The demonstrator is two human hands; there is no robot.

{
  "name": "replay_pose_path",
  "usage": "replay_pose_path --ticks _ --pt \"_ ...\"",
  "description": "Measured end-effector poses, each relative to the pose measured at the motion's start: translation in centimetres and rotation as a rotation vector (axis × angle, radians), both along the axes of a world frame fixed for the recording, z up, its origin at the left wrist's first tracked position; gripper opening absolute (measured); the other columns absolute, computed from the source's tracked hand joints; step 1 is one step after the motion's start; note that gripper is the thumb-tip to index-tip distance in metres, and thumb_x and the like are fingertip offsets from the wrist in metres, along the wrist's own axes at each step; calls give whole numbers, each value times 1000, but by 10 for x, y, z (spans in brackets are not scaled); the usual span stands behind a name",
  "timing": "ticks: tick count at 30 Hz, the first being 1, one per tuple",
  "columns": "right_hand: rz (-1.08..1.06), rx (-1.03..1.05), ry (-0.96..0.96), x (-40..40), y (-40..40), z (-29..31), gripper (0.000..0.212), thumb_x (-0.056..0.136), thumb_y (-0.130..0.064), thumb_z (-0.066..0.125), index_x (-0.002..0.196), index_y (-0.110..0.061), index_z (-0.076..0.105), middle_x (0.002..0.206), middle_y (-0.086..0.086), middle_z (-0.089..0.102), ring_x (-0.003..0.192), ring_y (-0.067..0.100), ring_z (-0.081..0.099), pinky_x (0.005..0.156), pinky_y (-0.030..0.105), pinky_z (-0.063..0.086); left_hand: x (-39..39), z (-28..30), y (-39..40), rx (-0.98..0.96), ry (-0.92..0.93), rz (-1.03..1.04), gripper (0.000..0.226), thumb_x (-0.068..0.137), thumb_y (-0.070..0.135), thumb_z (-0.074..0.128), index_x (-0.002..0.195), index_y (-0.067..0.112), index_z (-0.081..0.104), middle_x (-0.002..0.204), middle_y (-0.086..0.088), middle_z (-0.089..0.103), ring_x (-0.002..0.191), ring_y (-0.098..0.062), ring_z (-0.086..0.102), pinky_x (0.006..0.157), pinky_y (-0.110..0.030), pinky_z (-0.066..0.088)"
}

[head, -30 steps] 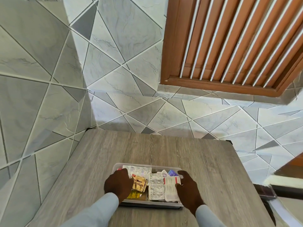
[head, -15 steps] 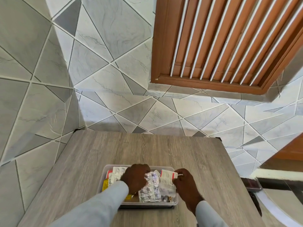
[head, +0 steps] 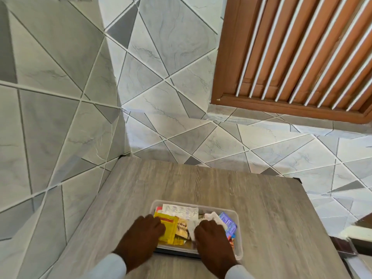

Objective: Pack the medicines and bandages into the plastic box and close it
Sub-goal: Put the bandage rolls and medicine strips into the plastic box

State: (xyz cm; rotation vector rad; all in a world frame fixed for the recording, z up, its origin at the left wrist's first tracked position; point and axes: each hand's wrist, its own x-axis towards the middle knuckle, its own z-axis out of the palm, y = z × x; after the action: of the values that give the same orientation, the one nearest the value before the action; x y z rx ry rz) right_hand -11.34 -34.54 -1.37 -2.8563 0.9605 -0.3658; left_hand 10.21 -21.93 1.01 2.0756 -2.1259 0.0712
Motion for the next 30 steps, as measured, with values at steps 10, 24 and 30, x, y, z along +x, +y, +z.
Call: replay_pose_path --ticks 10,24,30 --pt "-48 18 161 6 1 7 23 63 -40 68 86 -38 67 94 -13 68 84 14 65 70 37 58 10 -13 -5 113 -6 6 21 59 44 67 78 40 63 80 21 63 69 -3 59 55 -17 46" --pt "-924 557 -314 -53 -22 14 42 90 -20 58 129 -7 52 129 17 56 119 33 52 101 40 40 38 -10 -26 145 782 619 40 91 20 55 130 11 52 129 -14 57 117 -28 54 100 -37 41" --pt "-920 720 -294 -60 -16 14 30 89 -8 55 118 -6 60 117 15 65 105 28 60 79 23 38 28 -16 -33 233 938 701 39 95 23 46 132 11 50 130 -14 58 117 -30 54 93 -35 43"
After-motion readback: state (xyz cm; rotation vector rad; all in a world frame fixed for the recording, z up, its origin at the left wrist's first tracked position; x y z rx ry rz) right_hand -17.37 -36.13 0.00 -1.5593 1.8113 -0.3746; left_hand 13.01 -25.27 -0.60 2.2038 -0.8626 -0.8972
